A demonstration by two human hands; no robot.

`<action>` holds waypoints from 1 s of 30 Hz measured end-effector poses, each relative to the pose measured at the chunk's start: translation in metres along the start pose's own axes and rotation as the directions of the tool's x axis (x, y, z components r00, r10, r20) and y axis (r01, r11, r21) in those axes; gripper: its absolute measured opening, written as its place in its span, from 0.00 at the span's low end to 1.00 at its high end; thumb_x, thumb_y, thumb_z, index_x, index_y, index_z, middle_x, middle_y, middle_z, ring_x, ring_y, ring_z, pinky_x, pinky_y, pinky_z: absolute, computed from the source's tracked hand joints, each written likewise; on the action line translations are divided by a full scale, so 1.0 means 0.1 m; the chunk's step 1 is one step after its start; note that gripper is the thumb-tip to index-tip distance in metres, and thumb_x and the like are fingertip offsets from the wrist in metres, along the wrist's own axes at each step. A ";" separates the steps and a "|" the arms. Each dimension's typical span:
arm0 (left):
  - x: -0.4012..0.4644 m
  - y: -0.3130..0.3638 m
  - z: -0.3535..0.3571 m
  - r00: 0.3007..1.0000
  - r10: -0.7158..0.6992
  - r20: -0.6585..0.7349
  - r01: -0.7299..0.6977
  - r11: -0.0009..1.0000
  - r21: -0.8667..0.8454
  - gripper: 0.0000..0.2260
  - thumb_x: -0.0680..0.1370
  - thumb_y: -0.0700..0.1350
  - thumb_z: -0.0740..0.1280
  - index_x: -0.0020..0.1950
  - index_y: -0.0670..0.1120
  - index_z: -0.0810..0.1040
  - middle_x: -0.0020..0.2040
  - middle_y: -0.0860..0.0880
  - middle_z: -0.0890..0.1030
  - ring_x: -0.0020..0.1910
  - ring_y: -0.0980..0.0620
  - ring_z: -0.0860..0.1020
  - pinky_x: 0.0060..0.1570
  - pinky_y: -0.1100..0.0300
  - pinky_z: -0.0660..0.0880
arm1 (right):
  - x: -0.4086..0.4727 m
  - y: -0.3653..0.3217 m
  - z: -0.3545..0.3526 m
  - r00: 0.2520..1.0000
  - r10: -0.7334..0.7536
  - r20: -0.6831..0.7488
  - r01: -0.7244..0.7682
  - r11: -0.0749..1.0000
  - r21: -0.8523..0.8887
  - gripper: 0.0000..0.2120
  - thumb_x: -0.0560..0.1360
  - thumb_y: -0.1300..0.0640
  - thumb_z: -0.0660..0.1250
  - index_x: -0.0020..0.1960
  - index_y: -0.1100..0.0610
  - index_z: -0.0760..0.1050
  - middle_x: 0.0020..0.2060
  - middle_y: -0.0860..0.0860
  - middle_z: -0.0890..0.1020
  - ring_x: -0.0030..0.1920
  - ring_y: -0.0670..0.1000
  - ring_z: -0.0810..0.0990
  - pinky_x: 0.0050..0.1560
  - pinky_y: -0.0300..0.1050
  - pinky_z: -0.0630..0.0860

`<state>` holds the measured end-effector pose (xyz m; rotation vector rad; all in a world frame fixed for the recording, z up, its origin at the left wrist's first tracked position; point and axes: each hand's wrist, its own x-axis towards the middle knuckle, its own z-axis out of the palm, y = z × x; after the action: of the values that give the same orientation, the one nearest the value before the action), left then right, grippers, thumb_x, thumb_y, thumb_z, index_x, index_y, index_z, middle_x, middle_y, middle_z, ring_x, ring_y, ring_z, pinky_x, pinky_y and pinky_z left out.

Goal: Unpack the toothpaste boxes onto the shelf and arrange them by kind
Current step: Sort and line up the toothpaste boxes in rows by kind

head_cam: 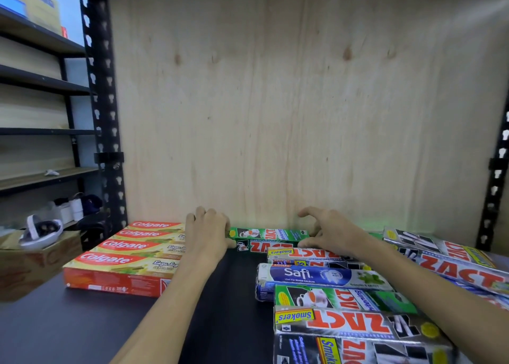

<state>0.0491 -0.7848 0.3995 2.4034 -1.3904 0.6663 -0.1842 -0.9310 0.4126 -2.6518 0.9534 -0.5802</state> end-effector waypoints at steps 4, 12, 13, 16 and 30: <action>0.03 -0.03 0.00 0.999 -0.035 0.030 0.037 0.997 -0.067 0.17 0.71 0.59 0.75 0.56 0.52 0.81 0.54 0.51 0.80 0.57 0.49 0.73 0.56 0.54 0.68 | 0.07 -0.04 -0.01 1.000 -0.018 0.018 0.018 0.999 -0.035 0.29 0.71 0.48 0.77 0.65 0.45 0.65 0.39 0.49 0.82 0.41 0.48 0.84 0.50 0.54 0.82; 0.10 -0.23 0.04 0.987 -0.038 0.159 0.088 0.943 -0.322 0.21 0.70 0.52 0.78 0.60 0.51 0.79 0.60 0.52 0.82 0.57 0.51 0.79 0.50 0.56 0.75 | 0.23 -0.10 0.17 0.997 -0.082 -0.002 0.082 0.996 0.034 0.32 0.71 0.49 0.78 0.66 0.41 0.62 0.38 0.53 0.84 0.38 0.48 0.84 0.45 0.51 0.82; 0.11 -0.24 0.04 0.985 -0.047 0.168 0.103 0.936 -0.337 0.21 0.70 0.52 0.79 0.60 0.51 0.79 0.60 0.52 0.82 0.56 0.51 0.79 0.50 0.56 0.76 | 0.25 -0.10 0.18 0.996 -0.084 -0.009 0.085 0.996 0.037 0.32 0.70 0.49 0.78 0.66 0.41 0.62 0.38 0.53 0.84 0.38 0.48 0.83 0.46 0.51 0.82; 0.14 -0.28 0.09 0.982 -0.076 0.172 0.137 0.917 -0.375 0.22 0.69 0.52 0.80 0.59 0.49 0.79 0.58 0.51 0.82 0.55 0.51 0.79 0.54 0.52 0.78 | 0.30 -0.10 0.20 0.995 -0.094 -0.013 0.095 0.994 0.050 0.32 0.70 0.50 0.79 0.65 0.42 0.62 0.38 0.54 0.83 0.39 0.50 0.83 0.47 0.53 0.81; 0.14 -0.34 0.21 0.986 -0.115 0.119 0.158 0.868 -0.472 0.21 0.69 0.47 0.80 0.59 0.48 0.80 0.58 0.50 0.83 0.56 0.50 0.79 0.56 0.50 0.79 | 0.25 -0.21 0.25 0.998 -0.027 -0.054 0.031 0.996 0.079 0.31 0.71 0.51 0.78 0.66 0.50 0.62 0.43 0.51 0.80 0.44 0.50 0.80 0.46 0.44 0.76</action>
<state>0.0897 -0.7880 0.3881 2.1170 -1.2230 0.1497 -0.1442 -0.9291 0.4053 -2.5956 0.8887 -0.6836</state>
